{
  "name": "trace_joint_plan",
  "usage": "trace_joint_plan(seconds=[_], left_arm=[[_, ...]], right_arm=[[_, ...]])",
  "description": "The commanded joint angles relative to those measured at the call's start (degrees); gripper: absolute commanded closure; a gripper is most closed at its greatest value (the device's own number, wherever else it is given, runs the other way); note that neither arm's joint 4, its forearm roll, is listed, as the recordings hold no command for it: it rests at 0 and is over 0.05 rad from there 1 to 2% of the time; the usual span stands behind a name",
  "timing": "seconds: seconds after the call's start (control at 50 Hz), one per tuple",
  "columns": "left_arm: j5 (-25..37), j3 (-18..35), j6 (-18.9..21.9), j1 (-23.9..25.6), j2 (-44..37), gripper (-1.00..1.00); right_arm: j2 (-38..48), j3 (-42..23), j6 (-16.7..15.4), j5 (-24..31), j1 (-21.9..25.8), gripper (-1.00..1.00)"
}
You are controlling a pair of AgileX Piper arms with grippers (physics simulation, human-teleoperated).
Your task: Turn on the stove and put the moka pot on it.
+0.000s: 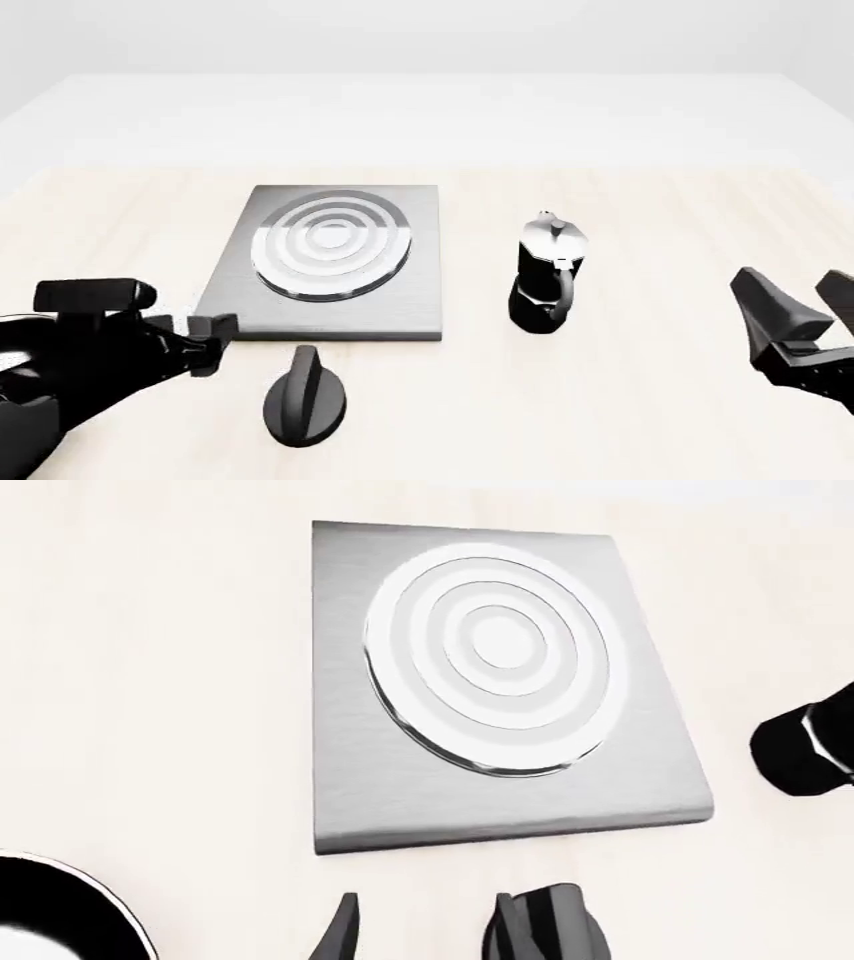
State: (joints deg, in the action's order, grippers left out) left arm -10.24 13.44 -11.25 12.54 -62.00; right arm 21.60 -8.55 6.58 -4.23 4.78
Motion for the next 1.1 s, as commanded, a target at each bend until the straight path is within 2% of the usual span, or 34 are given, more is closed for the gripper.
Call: trace_joint_plan(seconds=[0.02,0.04,0.08,0.16,0.2,0.22,0.24,0.26,0.28,0.3,0.32,0.36,0.42,0.48,0.58,0.82,0.94,1.1], left_arm=[[-3.28,-6.39,0.06,-3.47,12.75,-1.00],[-4.23,-7.54,-0.14,-3.01,13.28,-1.00],[-5.34,-9.70,2.09,-4.62,17.21,-1.00],[-6.96,-11.40,1.60,-4.98,19.31,-1.00],[-5.84,-12.50,4.16,-5.97,24.31,-1.00],[-5.72,-12.78,2.86,-5.84,25.07,-1.00],[-4.65,-13.27,3.57,-5.78,28.56,-1.00],[-2.05,-13.40,6.40,-6.09,33.31,-1.00],[-1.30,-13.41,4.24,-5.60,33.95,-1.00],[-0.01,-13.40,3.82,-4.97,35.98,-1.00],[5.08,-13.21,5.34,-4.39,44.69,-1.00],[9.06,-13.19,5.81,-3.04,50.42,-1.00],[13.98,-12.67,5.30,-2.88,57.29,-1.00],[15.63,-12.62,3.05,-3.22,59.90,-1.00],[16.14,-12.67,2.27,-3.49,60.95,-1.00],[15.09,-12.82,1.46,-3.53,59.80,-1.00],[14.64,-12.83,1.25,-3.61,59.25,-1.00],[13.14,-13.12,1.37,-3.14,57.52,-1.00]], right_arm=[[6.41,-7.32,4.01,4.88,3.80,-1.00],[7.09,-7.88,4.21,5.17,3.83,-1.00],[8.09,-9.43,4.53,6.24,4.86,-1.00],[10.53,-10.77,4.70,6.40,6.37,-1.00],[11.71,-11.70,4.41,6.69,6.75,-1.00],[12.10,-12.03,4.33,6.82,7.08,-1.00],[12.50,-12.62,4.34,7.07,7.64,-1.00],[13.63,-13.18,3.47,7.21,8.40,-1.00],[13.74,-13.32,3.75,7.10,8.43,-1.00],[14.17,-13.57,3.90,7.09,8.80,-1.00],[15.34,-14.02,3.71,6.96,9.42,-1.00],[16.40,-14.36,3.75,6.63,9.87,-1.00],[17.94,-14.66,4.06,6.11,10.66,-1.00],[19.73,-15.50,3.68,5.80,12.04,-1.00],[22.09,-16.75,3.41,5.26,14.14,-1.00],[27.40,-16.35,3.37,1.47,15.71,-1.00],[31.06,-15.00,5.51,-2.24,16.97,-1.00],[35.96,-14.04,6.60,-7.19,17.38,-1.00]])
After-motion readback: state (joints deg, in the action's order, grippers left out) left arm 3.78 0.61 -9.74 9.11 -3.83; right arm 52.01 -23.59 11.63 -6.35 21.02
